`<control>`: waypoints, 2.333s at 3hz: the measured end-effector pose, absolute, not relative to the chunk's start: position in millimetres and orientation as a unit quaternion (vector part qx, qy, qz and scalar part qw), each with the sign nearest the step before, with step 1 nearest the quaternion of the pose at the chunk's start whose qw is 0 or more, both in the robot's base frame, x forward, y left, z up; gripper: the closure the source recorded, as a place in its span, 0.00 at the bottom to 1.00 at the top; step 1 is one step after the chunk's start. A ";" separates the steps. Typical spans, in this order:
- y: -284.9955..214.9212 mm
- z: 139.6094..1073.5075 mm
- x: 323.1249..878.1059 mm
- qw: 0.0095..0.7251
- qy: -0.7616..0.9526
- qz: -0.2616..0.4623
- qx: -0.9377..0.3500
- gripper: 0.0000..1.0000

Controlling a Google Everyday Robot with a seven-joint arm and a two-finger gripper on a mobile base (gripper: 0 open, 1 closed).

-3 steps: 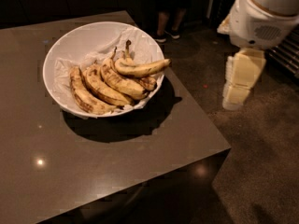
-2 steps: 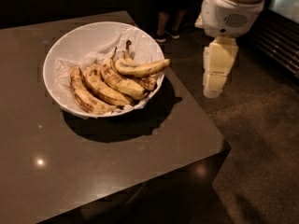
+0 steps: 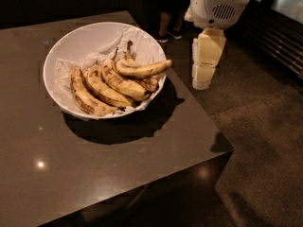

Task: Pick banana from white bowl

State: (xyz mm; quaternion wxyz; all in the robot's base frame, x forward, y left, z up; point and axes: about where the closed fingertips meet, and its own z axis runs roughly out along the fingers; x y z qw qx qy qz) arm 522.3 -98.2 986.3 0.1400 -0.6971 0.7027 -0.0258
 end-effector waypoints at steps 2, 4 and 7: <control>-56.2 996.9 551.4 0.145 0.701 -0.003 -0.698 0.22; -8.6 986.6 574.2 0.146 0.685 0.038 -0.713 0.40; 14.6 954.7 571.4 0.121 0.687 0.109 -0.708 0.39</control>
Offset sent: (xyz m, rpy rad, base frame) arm 0.0201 0.0529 0.0122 -0.0072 0.1502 0.0249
